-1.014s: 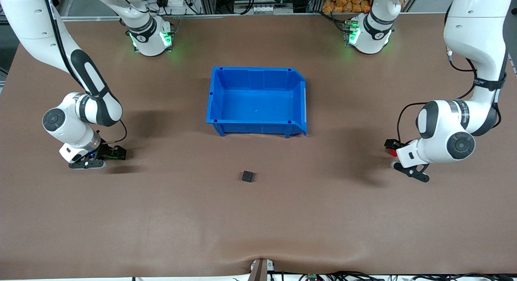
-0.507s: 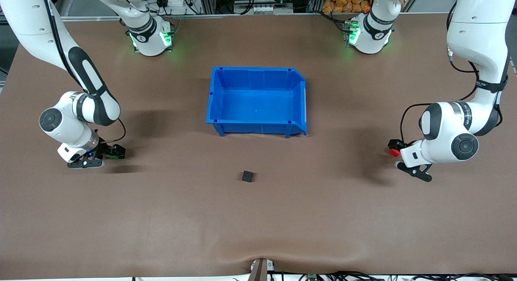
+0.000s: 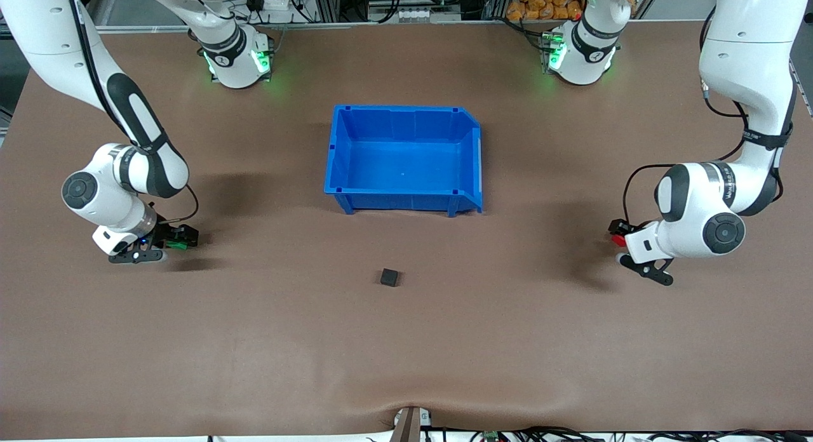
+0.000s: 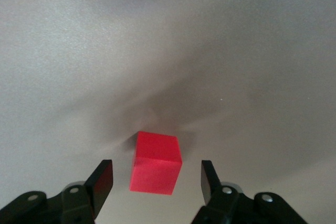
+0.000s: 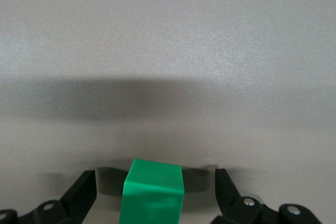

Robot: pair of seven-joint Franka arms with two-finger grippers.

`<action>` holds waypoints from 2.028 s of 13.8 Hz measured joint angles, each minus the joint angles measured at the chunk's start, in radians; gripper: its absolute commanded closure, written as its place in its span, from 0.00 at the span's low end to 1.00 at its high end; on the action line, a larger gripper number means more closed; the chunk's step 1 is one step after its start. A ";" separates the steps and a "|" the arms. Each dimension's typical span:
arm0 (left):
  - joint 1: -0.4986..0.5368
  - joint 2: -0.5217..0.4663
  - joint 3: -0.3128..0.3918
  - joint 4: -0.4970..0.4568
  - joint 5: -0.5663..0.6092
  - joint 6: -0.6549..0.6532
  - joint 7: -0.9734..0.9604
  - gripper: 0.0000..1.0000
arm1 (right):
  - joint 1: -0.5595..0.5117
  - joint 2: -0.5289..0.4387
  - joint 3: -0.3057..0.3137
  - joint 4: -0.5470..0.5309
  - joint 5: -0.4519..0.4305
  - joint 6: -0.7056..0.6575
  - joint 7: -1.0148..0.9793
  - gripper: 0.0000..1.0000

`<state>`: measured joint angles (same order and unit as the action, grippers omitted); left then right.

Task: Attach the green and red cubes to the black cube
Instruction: 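Lower and close the right gripper on the green cube while the left grasps red, then carry the green cube toward the black cube while the left gripper carries red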

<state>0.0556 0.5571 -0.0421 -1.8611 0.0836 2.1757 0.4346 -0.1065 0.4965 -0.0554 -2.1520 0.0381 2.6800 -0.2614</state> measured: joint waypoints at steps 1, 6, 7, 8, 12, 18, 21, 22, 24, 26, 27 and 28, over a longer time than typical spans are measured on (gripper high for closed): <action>-0.002 0.007 -0.001 0.000 0.000 0.000 0.000 0.22 | 0.000 0.000 0.000 0.000 0.000 0.000 -0.001 0.00; -0.005 0.024 -0.002 0.001 0.002 0.002 0.024 0.60 | 0.000 0.000 0.000 0.000 0.000 -0.001 -0.003 0.13; -0.004 0.024 -0.002 0.002 0.002 0.003 0.049 0.63 | 0.000 0.000 0.000 0.000 0.000 -0.001 -0.004 0.18; -0.003 0.024 -0.002 0.003 0.002 0.003 0.065 0.67 | 0.000 0.000 0.000 0.000 0.000 -0.002 -0.005 0.27; -0.001 0.023 -0.002 0.005 0.002 0.004 0.077 0.88 | -0.007 -0.008 -0.001 0.000 0.000 -0.005 -0.048 0.89; 0.012 0.023 -0.001 0.027 -0.006 0.005 0.075 1.00 | -0.014 -0.010 -0.003 0.000 0.000 -0.006 -0.114 0.90; 0.026 0.023 0.000 0.055 -0.082 0.005 0.070 1.00 | -0.015 -0.013 -0.004 0.006 0.000 -0.006 -0.246 0.90; 0.033 0.026 0.001 0.062 -0.122 0.005 0.069 1.00 | -0.015 -0.015 -0.004 0.011 0.000 -0.005 -0.306 0.90; 0.044 0.047 0.002 0.093 -0.191 0.005 0.040 1.00 | -0.015 -0.021 -0.002 0.022 0.001 -0.005 -0.434 0.90; 0.042 0.080 -0.001 0.137 -0.209 0.002 -0.050 1.00 | -0.015 -0.024 0.022 0.039 0.001 -0.004 -0.550 0.90; 0.038 0.092 -0.004 0.153 -0.213 -0.012 -0.119 1.00 | -0.015 -0.025 0.044 0.055 0.001 -0.004 -0.599 0.90; 0.036 0.100 -0.006 0.172 -0.218 -0.042 -0.194 1.00 | -0.014 -0.026 0.072 0.078 0.001 -0.012 -0.643 0.90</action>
<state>0.0911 0.6575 -0.0480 -1.6894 -0.1342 2.1336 0.2402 -0.1207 0.4708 0.0168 -2.0741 0.0387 2.6682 -0.9041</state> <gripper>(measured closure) 0.599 0.599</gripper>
